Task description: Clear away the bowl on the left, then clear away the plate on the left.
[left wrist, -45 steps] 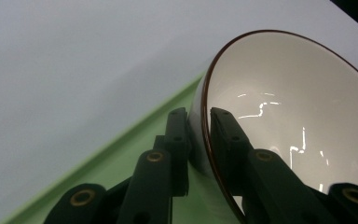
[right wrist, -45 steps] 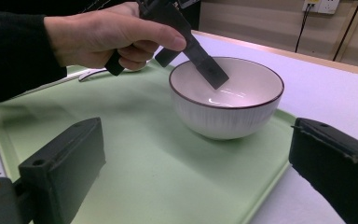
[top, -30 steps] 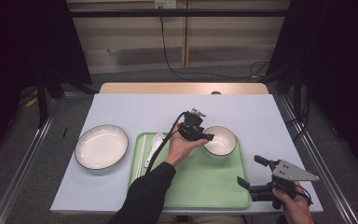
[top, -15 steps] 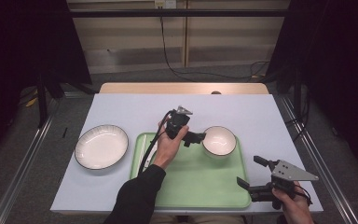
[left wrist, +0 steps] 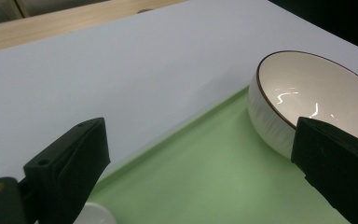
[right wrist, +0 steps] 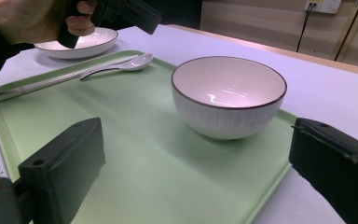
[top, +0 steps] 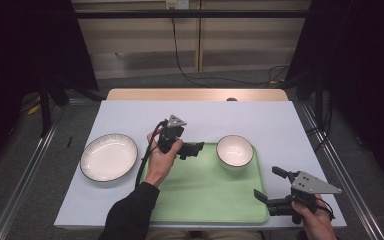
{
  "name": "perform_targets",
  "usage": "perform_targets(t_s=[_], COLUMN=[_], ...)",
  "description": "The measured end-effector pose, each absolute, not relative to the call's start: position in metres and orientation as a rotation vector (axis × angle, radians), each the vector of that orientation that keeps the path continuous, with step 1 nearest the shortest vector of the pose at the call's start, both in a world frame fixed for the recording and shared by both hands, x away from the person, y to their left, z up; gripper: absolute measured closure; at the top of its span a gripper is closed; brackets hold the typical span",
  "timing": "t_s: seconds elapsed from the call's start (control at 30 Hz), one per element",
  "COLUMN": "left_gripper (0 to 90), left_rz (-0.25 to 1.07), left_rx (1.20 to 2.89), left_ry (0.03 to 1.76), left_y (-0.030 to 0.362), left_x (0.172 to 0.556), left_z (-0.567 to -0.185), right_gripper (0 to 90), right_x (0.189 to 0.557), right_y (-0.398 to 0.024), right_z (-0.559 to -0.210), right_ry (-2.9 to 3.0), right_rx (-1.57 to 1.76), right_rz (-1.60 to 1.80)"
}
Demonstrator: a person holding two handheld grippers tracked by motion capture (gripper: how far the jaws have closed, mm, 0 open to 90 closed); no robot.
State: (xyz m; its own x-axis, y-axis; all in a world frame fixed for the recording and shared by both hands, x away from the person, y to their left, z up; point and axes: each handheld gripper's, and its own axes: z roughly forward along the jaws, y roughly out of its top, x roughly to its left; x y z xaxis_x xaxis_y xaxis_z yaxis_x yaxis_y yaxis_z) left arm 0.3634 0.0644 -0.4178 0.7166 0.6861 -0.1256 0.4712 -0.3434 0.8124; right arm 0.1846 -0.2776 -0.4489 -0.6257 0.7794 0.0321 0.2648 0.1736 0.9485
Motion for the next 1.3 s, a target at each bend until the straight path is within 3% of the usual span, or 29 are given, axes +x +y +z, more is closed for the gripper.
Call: perform_targets(t_s=[0.23,0.47,0.8,1.3], left_gripper=[3.8,3.3,4.0,4.8], left_rz=[0.418,0.47,0.448,0.518], left_rx=[2.088,2.045,1.911,1.89], left_ry=[0.815,0.868,0.978,1.053], left_y=[0.079,0.116,0.164,0.229], left_x=[0.35,0.338,0.332,0.318], left_z=[-0.411,-0.409,-0.414,-0.414], right_gripper=[3.1,3.1,3.1,3.1], right_x=[0.185,0.185,0.187,0.188], right_y=[-0.278,-0.279,-0.278,-0.277], right_z=[-0.449,-0.449,-0.449,-0.449], right_ry=[1.981,1.976,1.978,1.976], right_rx=[0.989,0.992,0.998,1.004], right_rz=[1.464,1.461,1.454,1.452])
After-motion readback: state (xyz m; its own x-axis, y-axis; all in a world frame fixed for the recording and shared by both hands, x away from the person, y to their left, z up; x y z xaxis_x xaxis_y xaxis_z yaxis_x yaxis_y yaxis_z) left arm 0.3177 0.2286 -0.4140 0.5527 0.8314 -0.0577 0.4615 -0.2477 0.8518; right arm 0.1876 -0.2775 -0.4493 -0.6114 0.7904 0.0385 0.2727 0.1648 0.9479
